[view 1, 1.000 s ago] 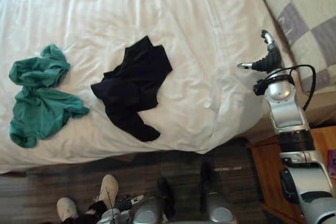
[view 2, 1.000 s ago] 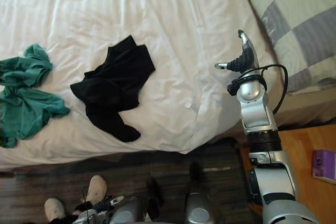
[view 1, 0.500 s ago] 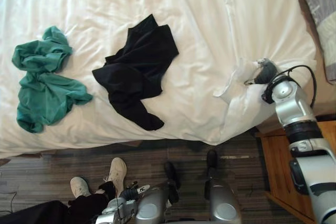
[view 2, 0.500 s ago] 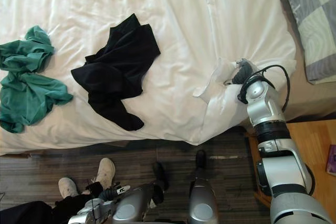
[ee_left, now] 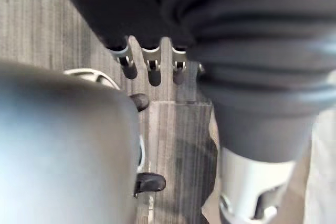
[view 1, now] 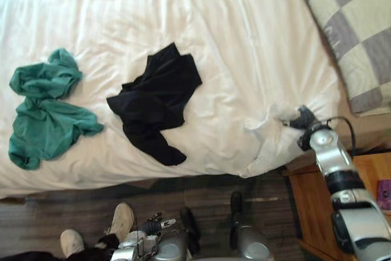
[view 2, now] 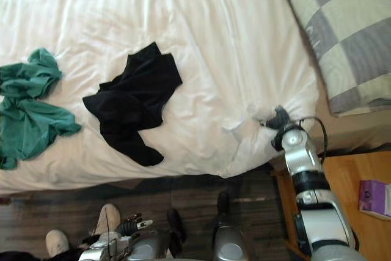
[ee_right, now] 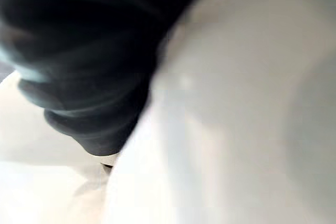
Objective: Tidy the bed and pick cloth on bed and put in laundry
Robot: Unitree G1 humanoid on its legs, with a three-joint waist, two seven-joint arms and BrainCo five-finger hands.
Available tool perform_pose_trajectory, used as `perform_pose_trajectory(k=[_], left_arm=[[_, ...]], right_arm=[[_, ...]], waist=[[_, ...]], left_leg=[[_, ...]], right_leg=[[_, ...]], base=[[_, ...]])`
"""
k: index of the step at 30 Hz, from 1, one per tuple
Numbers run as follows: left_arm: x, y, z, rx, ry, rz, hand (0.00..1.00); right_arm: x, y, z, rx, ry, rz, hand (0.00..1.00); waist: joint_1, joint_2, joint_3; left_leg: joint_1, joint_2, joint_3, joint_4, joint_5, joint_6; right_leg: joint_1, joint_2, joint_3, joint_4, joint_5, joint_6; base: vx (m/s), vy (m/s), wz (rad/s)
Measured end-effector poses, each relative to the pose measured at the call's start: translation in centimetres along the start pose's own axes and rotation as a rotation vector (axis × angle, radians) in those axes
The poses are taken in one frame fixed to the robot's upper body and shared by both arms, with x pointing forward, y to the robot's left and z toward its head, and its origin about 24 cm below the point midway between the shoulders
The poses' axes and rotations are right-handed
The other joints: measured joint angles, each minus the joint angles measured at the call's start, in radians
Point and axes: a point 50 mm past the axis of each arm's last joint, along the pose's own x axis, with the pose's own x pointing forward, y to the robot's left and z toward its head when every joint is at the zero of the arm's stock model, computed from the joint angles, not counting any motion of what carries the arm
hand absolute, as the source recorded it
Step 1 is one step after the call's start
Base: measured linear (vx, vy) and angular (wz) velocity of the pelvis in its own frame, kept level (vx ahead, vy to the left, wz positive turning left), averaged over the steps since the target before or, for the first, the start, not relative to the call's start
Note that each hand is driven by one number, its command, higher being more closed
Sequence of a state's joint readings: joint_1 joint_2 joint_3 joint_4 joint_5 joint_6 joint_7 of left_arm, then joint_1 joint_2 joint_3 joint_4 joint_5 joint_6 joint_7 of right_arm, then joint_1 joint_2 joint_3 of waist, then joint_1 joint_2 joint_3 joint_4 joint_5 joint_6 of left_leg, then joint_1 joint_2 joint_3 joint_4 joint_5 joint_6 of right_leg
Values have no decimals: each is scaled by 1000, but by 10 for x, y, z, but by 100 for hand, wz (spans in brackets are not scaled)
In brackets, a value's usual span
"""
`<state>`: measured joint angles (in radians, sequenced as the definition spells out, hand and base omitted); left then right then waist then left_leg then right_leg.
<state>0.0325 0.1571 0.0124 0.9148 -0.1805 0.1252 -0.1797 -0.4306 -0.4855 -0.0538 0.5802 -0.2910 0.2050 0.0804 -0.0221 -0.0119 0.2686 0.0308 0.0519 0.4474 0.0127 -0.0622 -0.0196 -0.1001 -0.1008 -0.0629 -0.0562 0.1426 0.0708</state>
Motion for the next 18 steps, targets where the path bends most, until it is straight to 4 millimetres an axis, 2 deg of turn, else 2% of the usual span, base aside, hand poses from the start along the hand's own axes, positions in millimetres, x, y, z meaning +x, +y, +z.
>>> perform_pose_trajectory(k=[3,4,7,11,13,15,16,17,18], left_arm=[[-5,8,-16,-21,38,37,0],[-7,11,-23,-25,56,46,0],[-13,16,-38,-56,88,70,0],[-18,20,-51,-93,117,90,0],[-22,23,-62,-112,142,105,0],[-26,25,-70,-119,161,113,0],[-27,26,-73,-123,167,116,0],[-29,27,-77,-136,178,124,0],[-29,27,-79,-143,181,127,0]], right_arm=[[-17,5,-47,127,121,-75,0],[-26,0,-67,176,177,-129,0],[-45,-15,-98,288,247,-270,0],[-59,-32,-100,372,205,-410,0],[-69,-44,-108,475,221,-526,0],[-76,-54,-112,540,219,-611,0],[-78,-57,-111,562,210,-639,0],[-82,-65,-106,633,164,-690,0],[-83,-71,-99,674,115,-709,100]], waist=[[-22,-15,-62],[-26,-18,-78],[-46,-16,-103],[-59,-12,-135],[-77,-12,-157],[-82,-12,-164],[-84,-13,-165],[-99,-13,-166],[-104,-13,-166]], left_leg=[[22,-1,21,-12,-6,-4],[28,-3,25,-15,-8,-4],[46,-6,48,-32,-12,-10],[61,-10,68,-58,-13,-11],[76,-17,77,-84,-10,-14],[87,-20,90,-87,-10,-14],[90,-21,95,-88,-10,-13],[93,-22,98,-89,-9,-10],[95,-23,99,-92,-9,-10]], right_leg=[[8,2,15,1,-8,0],[8,3,25,2,-9,1],[7,5,44,5,-13,3],[7,10,65,5,-24,10],[7,9,69,5,-24,9],[8,9,84,6,-23,11],[7,10,92,7,-22,11],[7,10,94,10,-22,11],[7,10,94,10,-22,11]], base=[[-11,1,-17],[-24,-4,-22],[-47,-5,-19],[-57,-6,-18],[-10,4,-13],[13,11,-22],[23,8,-26],[18,1,-13],[16,-8,-8]])
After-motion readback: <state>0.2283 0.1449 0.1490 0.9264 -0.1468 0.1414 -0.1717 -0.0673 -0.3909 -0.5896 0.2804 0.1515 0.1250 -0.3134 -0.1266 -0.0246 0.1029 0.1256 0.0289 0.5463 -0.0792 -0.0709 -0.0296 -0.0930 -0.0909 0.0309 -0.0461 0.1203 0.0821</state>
